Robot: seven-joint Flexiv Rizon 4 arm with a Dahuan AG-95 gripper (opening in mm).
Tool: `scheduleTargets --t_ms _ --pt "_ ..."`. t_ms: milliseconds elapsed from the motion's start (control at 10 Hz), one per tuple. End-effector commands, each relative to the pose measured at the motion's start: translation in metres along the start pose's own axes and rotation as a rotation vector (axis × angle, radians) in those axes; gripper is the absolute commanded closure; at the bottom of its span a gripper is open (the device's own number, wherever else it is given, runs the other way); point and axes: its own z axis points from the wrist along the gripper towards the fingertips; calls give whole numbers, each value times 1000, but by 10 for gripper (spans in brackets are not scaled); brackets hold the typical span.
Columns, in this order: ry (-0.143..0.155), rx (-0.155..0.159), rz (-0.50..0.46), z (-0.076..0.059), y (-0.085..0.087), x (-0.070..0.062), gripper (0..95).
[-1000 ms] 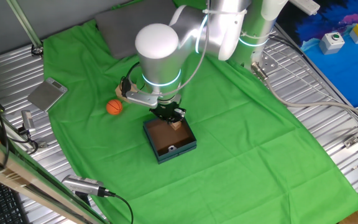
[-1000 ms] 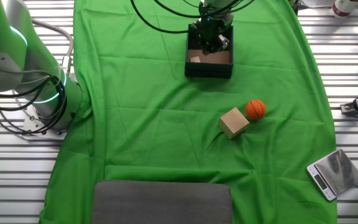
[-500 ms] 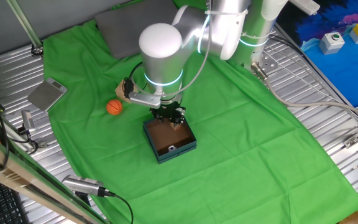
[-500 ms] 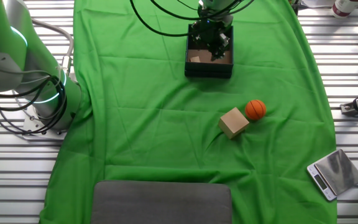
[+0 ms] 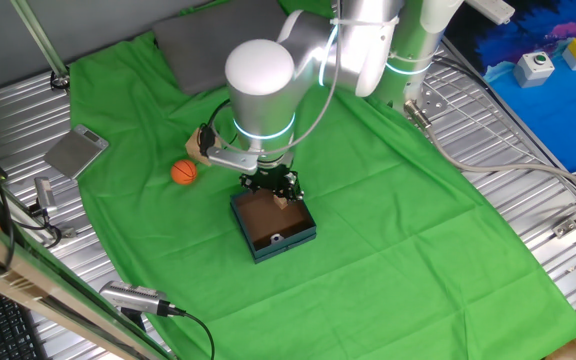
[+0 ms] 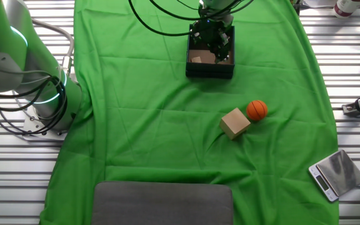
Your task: Take everything out of the gift box
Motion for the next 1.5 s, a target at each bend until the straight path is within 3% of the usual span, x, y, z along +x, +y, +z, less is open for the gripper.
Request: scheduleTargets --t_ms 100,400,1500 --pt "11 23 39 1 -1 0 380" --pt "43 6 44 1 -1 0 380" --pt "43 4 43 1 -1 0 380"
